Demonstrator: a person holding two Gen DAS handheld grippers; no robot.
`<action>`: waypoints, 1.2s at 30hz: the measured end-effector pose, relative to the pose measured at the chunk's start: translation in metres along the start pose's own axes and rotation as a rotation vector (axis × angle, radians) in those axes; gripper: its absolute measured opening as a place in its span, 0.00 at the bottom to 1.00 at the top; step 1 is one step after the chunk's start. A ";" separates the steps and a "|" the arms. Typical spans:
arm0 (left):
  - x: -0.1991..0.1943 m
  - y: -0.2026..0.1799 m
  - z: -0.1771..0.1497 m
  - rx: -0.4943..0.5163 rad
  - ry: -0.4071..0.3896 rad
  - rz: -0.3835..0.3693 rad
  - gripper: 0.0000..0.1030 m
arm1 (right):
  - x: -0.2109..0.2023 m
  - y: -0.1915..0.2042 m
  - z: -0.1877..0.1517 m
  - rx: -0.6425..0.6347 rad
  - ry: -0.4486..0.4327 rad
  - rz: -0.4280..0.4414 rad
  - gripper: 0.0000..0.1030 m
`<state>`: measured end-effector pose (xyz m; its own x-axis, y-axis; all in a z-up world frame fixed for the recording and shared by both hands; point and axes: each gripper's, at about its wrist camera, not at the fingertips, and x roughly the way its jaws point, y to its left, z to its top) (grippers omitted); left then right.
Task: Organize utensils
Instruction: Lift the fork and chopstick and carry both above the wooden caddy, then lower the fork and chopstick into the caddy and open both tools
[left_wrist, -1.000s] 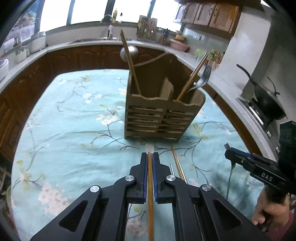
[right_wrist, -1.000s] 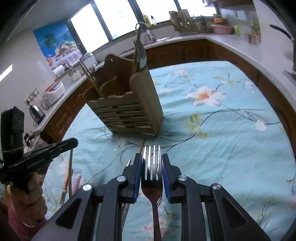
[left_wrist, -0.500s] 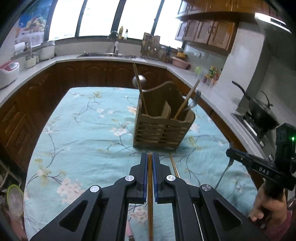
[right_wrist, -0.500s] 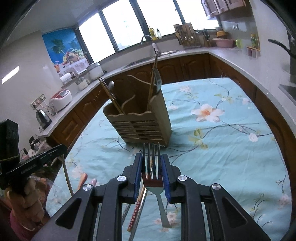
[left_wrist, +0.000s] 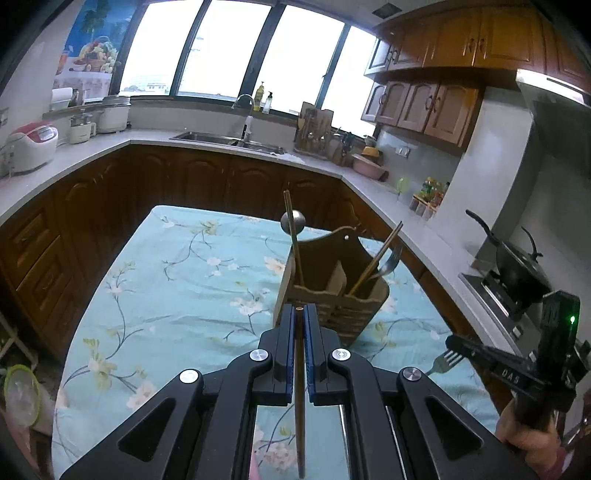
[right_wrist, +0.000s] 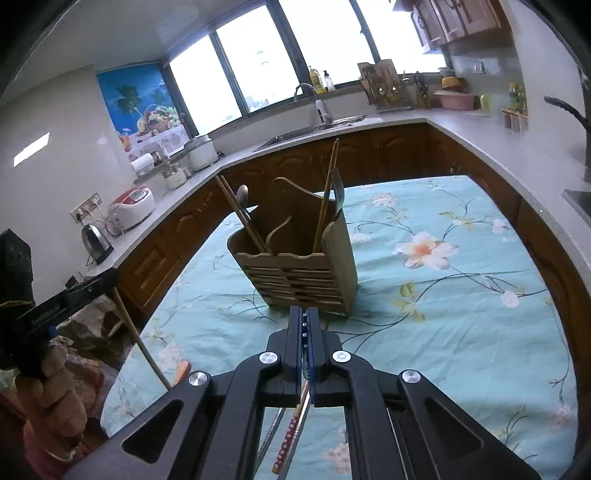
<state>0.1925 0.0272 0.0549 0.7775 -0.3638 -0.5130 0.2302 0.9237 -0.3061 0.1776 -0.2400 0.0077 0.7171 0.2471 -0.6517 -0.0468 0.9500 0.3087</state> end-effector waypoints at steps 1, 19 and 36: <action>0.000 0.000 0.002 -0.003 -0.003 -0.002 0.03 | 0.001 0.000 0.000 -0.001 0.000 -0.002 0.02; 0.006 -0.003 0.056 -0.069 -0.219 -0.031 0.03 | -0.009 0.001 0.059 0.061 -0.111 0.118 0.02; 0.070 -0.007 0.068 -0.079 -0.348 -0.013 0.03 | 0.015 0.013 0.118 0.033 -0.169 0.172 0.02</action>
<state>0.2850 0.0039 0.0759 0.9306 -0.3001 -0.2094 0.2058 0.9024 -0.3786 0.2697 -0.2465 0.0839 0.8066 0.3663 -0.4639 -0.1570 0.8894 0.4293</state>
